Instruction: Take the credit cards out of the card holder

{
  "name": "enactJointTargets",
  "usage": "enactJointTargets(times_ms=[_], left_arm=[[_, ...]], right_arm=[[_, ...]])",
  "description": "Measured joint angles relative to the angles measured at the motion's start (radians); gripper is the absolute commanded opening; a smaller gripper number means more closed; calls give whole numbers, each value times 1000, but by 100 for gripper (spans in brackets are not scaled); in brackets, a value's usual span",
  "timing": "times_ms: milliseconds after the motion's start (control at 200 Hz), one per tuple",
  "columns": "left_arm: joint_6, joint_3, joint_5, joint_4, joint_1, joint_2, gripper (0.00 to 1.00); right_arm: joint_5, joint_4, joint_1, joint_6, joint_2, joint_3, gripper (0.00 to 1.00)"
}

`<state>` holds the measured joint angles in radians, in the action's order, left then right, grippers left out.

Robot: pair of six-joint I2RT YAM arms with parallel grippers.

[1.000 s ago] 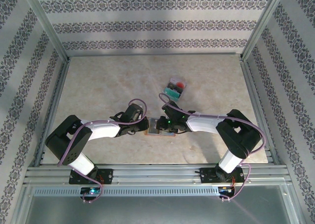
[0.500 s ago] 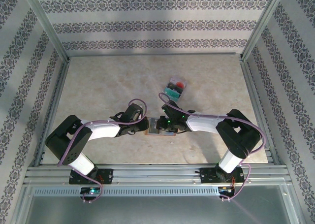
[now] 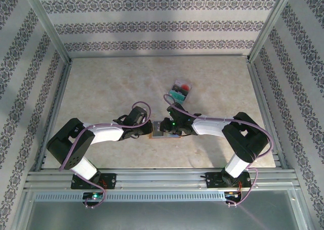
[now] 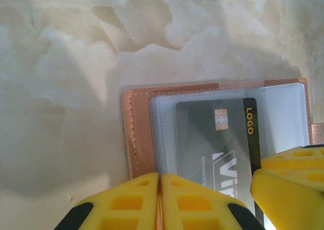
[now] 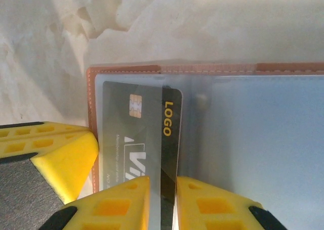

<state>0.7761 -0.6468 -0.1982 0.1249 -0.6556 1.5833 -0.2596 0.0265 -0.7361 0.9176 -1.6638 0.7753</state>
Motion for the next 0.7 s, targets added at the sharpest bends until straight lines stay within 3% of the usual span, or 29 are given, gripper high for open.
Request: enactJointTargets(times_ms=[700], left_arm=[[0,-1,11,-1,0,5,12]], right_arm=[[-76,220,27,32,44,-93,21]])
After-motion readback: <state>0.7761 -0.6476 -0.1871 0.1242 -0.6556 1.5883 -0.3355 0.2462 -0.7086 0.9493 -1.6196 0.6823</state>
